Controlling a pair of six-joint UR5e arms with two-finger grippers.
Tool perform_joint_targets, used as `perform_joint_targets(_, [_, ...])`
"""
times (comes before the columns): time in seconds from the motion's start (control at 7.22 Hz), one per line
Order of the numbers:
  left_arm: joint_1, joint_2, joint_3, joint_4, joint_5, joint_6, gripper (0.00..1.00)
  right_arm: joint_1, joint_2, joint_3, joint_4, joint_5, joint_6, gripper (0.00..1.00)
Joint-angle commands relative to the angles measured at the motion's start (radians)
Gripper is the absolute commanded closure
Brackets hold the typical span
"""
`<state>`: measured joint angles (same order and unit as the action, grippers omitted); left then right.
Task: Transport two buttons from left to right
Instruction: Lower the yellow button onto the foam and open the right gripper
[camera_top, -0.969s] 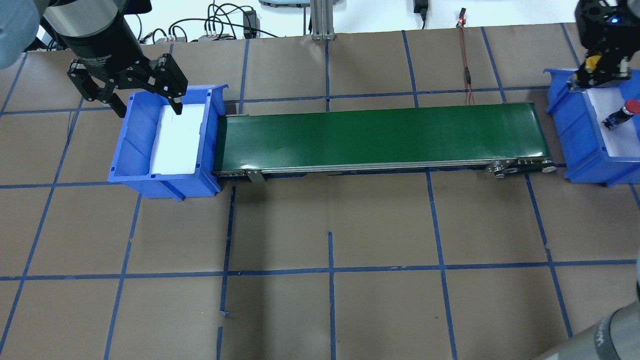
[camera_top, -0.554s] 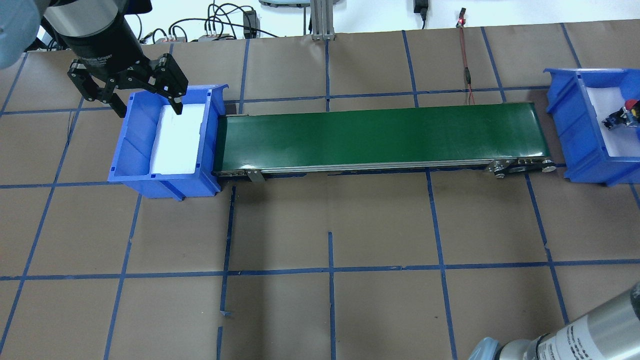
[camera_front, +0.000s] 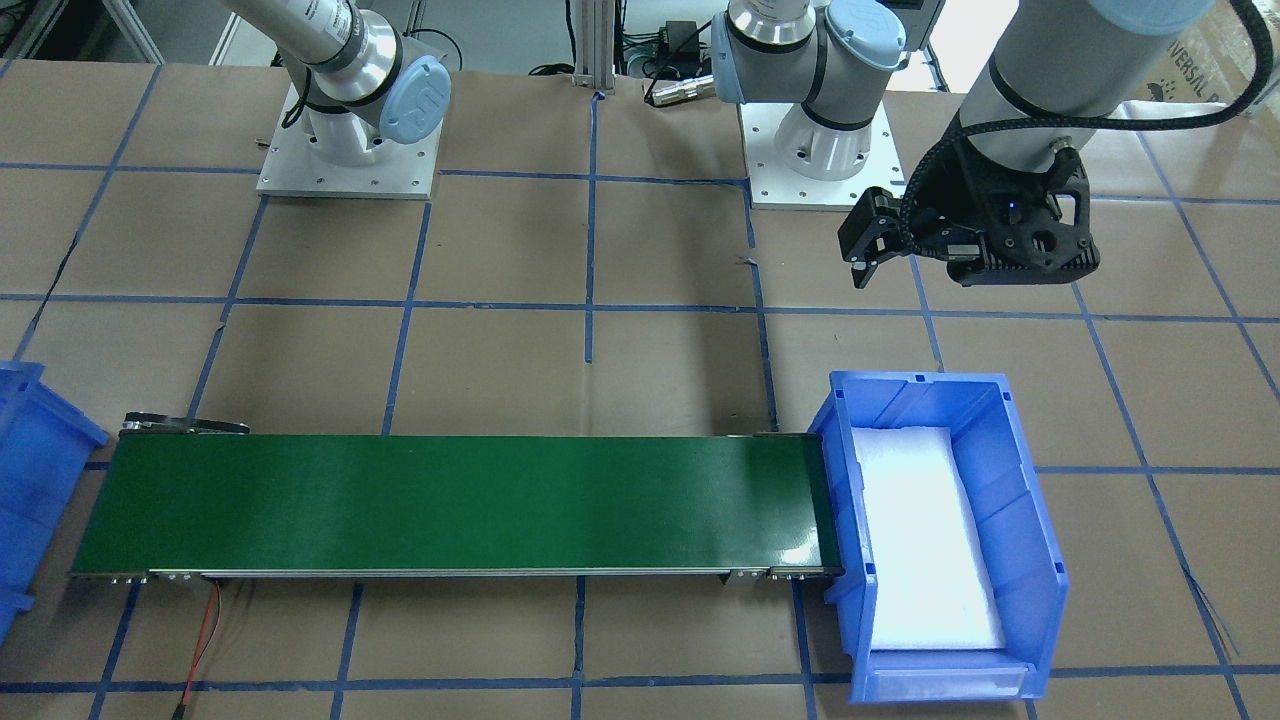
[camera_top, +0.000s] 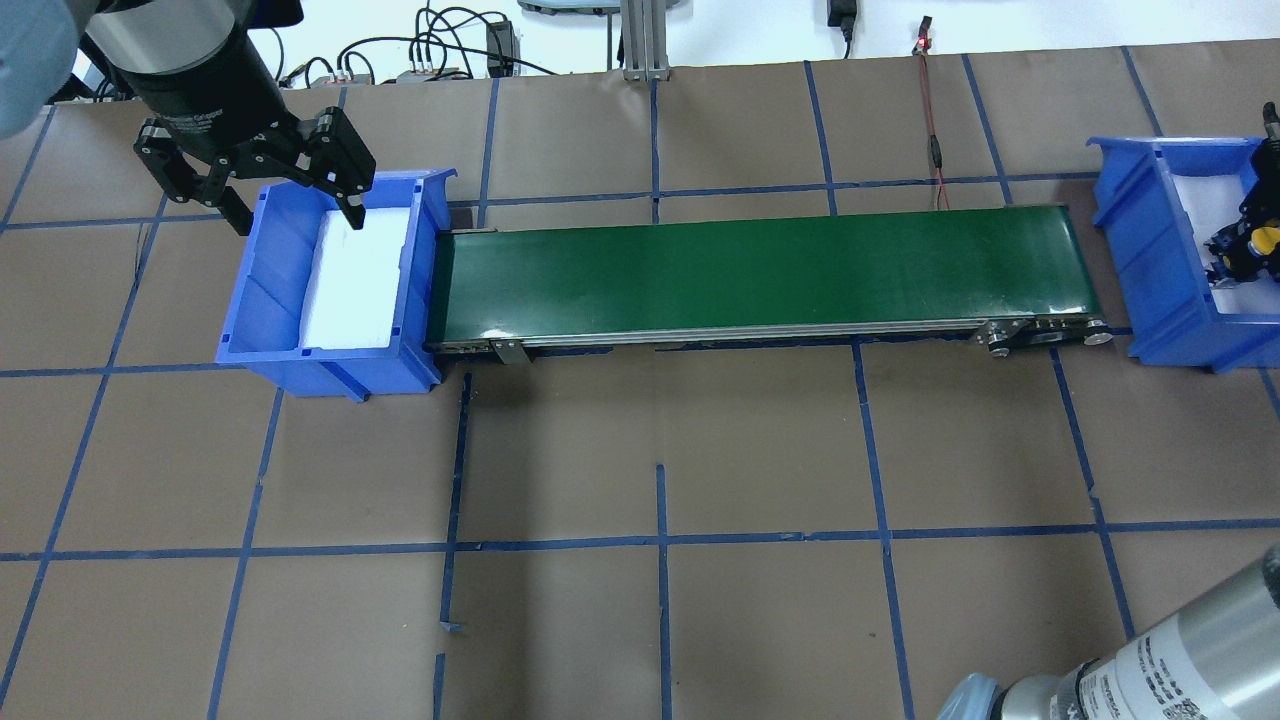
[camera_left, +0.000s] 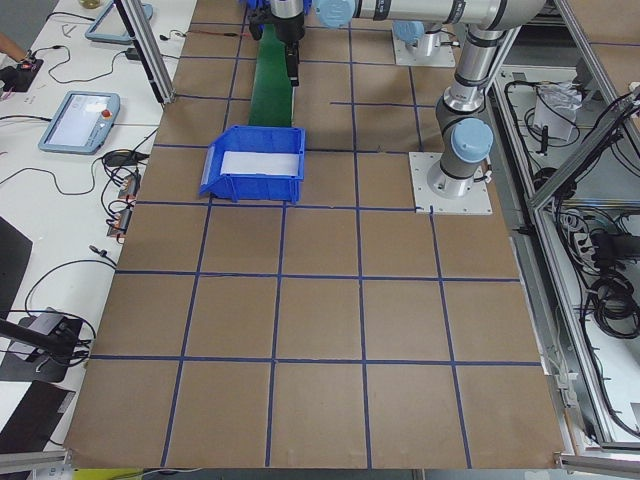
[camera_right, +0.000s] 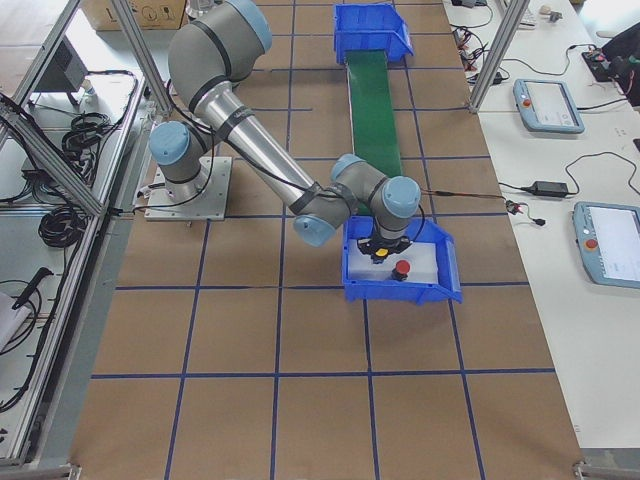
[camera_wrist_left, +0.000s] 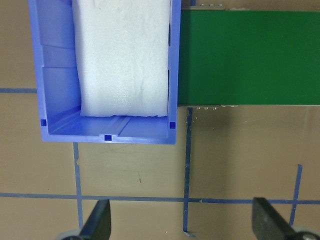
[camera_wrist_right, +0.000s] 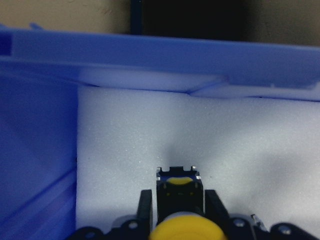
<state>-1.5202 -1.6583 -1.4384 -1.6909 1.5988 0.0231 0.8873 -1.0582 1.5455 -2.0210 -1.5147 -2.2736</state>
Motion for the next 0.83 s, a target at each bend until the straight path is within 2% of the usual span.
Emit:
perform_joint_targets(0.0, [0.0, 0.0, 0.0, 0.0, 0.0, 0.0, 0.0, 0.001, 0.007, 0.001, -0.007, 0.001, -0.003, 0.01])
perform_joint_targets(0.28, [0.0, 0.0, 0.001, 0.0, 0.001, 0.0, 0.0, 0.004, -0.032, -0.018, 0.033, -0.001, 0.008, 0.0])
perform_joint_targets(0.42, [0.0, 0.0, 0.001, 0.0, 0.001, 0.001, 0.0, 0.007, -0.104, -0.05, 0.059, 0.002, 0.008, 0.0])
perform_joint_targets(0.55, [0.0, 0.0, 0.001, 0.0, 0.001, 0.0, 0.0, 0.042, -0.182, -0.082, 0.138, 0.01, 0.037, 0.0])
perform_joint_targets(0.69, [0.0, 0.0, 0.001, -0.001, 0.001, 0.0, 0.0, 0.1, -0.244, -0.099, 0.231, 0.013, 0.181, 0.0])
